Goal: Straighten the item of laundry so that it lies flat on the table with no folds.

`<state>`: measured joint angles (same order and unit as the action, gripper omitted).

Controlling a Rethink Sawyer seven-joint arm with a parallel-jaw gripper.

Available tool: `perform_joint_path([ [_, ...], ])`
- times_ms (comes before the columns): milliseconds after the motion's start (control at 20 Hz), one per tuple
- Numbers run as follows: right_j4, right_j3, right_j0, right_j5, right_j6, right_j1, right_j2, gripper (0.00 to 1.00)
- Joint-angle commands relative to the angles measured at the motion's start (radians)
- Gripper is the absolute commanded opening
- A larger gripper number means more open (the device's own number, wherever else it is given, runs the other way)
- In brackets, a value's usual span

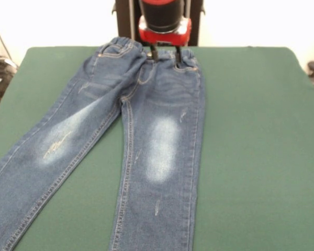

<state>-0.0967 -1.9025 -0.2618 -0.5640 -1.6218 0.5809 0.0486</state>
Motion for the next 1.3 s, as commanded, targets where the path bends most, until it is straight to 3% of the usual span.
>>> perform_joint_path([
  [50, -0.088, -0.065, 0.072, -0.03, -0.241, 0.008, -0.101, 1.0],
  [500, -0.096, -0.062, 0.083, -0.017, -0.201, -0.001, -0.093, 1.0],
  [750, -0.061, -0.103, 0.057, 0.078, -0.156, -0.033, -0.112, 1.0],
  [1300, -0.098, -0.141, 0.075, 0.137, -0.217, -0.067, -0.122, 1.0],
])
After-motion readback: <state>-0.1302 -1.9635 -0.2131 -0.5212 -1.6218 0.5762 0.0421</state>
